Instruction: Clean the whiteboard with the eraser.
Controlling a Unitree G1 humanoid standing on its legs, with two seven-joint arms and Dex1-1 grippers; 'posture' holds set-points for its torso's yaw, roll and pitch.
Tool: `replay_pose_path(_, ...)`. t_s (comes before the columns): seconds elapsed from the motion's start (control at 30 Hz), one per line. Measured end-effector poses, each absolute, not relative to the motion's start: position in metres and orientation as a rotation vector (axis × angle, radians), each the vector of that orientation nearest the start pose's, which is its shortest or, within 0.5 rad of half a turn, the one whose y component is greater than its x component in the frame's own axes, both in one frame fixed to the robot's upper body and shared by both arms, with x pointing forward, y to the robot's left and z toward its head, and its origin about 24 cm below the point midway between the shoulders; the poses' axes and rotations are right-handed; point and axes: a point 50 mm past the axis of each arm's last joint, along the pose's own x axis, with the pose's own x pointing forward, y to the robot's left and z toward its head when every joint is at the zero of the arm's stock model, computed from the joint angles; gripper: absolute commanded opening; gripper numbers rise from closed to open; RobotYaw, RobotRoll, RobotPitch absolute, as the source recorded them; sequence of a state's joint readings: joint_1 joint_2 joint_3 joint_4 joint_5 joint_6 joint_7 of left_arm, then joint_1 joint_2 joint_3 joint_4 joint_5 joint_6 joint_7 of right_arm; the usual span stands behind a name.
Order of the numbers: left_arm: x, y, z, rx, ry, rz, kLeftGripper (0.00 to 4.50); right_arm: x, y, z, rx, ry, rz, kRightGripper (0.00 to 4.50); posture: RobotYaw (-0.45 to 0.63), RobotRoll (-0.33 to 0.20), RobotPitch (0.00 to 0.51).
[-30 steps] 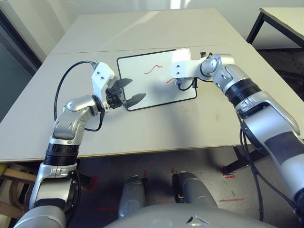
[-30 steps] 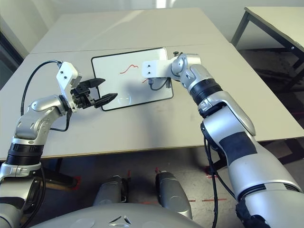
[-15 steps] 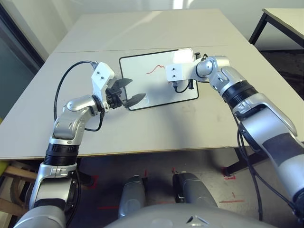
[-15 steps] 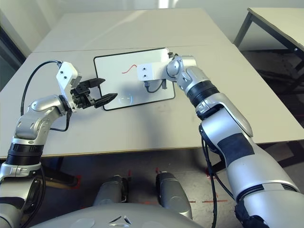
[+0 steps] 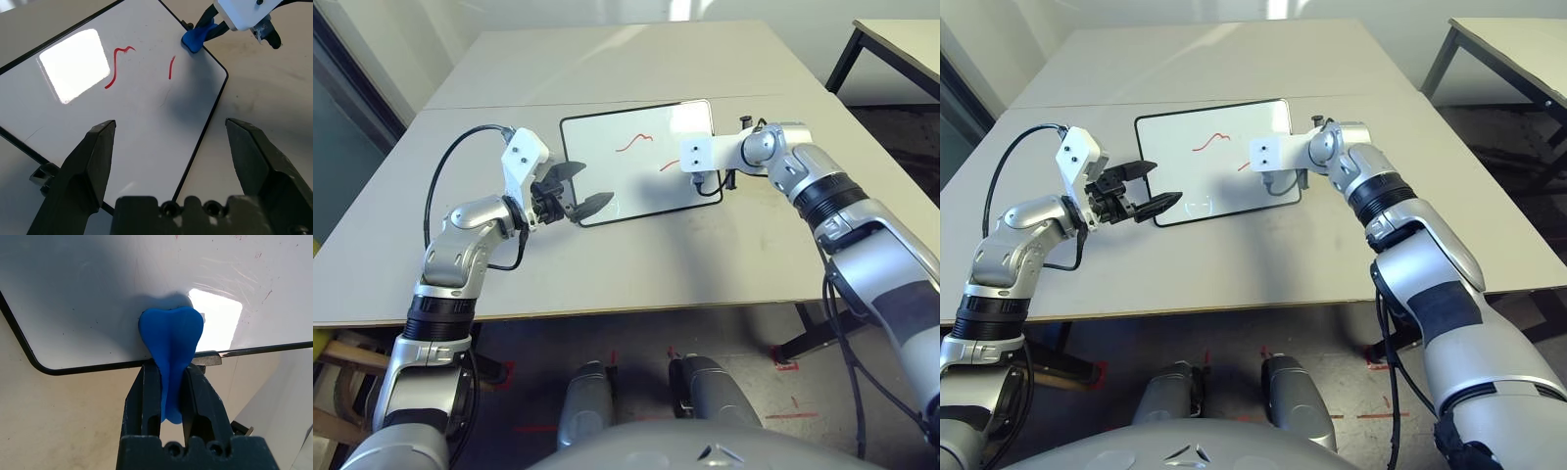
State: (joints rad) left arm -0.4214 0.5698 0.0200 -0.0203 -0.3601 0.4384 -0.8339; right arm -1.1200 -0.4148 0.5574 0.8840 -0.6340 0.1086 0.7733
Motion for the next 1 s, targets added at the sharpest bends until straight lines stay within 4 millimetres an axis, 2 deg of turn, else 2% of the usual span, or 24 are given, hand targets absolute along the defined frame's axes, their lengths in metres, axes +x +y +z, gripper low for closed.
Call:
replay_pose_path(0.2,0.303,0.194,0.149,0.201,0.086,-0.850,4.50,0.403,-0.123,0.157,-1.423,0.405,0.720,0.38,-0.05,0.000,0.044)
replay_pose_path(0.7,0.304,0.203,0.147,0.207,0.111,-0.824,4.50,0.398,-0.074,0.166,-1.422,0.314,0.820,0.38,-0.02,0.000,0.044)
replay_pose_path(1.0,0.303,0.206,0.144,0.202,0.116,-0.809,4.50,0.391,-0.048,0.163,-1.463,0.277,0.898,0.38,-0.02,0.000,0.048)
